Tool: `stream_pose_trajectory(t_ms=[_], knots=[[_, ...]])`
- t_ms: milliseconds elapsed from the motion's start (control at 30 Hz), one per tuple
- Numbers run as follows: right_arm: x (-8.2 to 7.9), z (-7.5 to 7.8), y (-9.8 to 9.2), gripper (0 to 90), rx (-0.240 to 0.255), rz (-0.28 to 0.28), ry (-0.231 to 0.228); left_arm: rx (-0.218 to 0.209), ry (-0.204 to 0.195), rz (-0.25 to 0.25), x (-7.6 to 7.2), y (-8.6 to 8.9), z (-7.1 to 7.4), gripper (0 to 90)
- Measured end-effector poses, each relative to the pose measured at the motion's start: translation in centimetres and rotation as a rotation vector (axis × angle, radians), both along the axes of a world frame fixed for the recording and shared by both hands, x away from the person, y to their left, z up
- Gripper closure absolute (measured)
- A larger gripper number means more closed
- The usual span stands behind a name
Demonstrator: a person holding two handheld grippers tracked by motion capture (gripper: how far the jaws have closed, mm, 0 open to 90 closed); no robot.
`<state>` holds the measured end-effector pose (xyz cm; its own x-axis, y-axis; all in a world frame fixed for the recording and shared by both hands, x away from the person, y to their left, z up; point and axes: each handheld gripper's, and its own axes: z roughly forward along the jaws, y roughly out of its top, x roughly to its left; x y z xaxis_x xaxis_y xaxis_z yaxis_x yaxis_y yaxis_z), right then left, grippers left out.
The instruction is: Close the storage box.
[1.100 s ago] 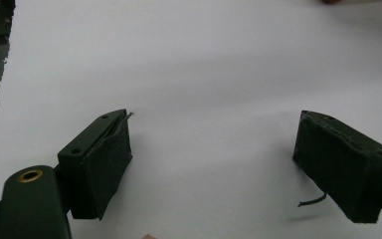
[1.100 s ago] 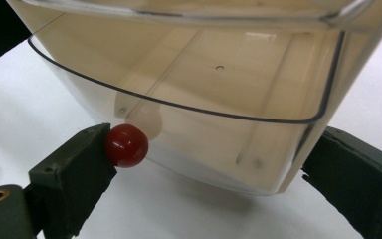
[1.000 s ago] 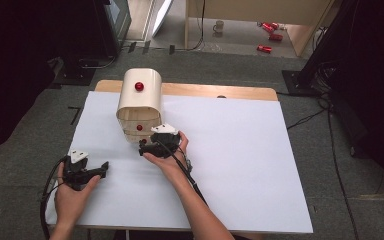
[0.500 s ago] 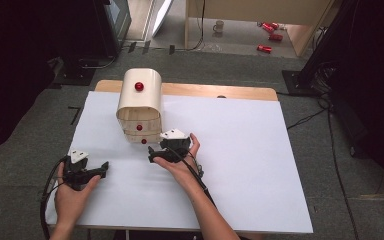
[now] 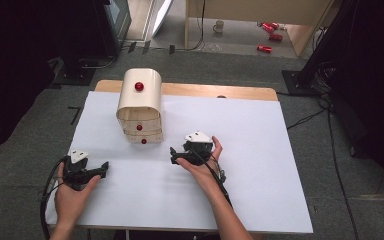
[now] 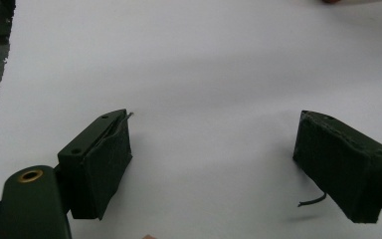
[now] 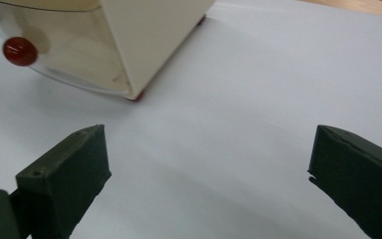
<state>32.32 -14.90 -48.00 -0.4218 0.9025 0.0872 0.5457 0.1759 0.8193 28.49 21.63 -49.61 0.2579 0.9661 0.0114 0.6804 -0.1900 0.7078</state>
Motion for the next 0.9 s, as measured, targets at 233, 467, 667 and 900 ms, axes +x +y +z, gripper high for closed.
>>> stream_pose_trajectory(t_ms=[233,467,667,900], knots=[[-0.6,0.0,-3.0,2.7,-0.002,-0.041,0.006,0.000,0.000,0.000,0.0,0.0,0.0,14.9],[-1.4,-0.2,-6.3,2.7,-0.008,-0.093,0.015,0.001,0.000,-0.001,0.0,0.0,0.0,14.9],[-2.1,0.1,-8.7,2.7,-0.007,-0.124,0.012,0.002,0.000,-0.001,0.0,0.0,0.0,14.9],[-3.0,0.2,-11.5,2.7,-0.002,-0.166,0.009,0.002,-0.001,-0.001,0.0,0.0,0.0,14.9]])
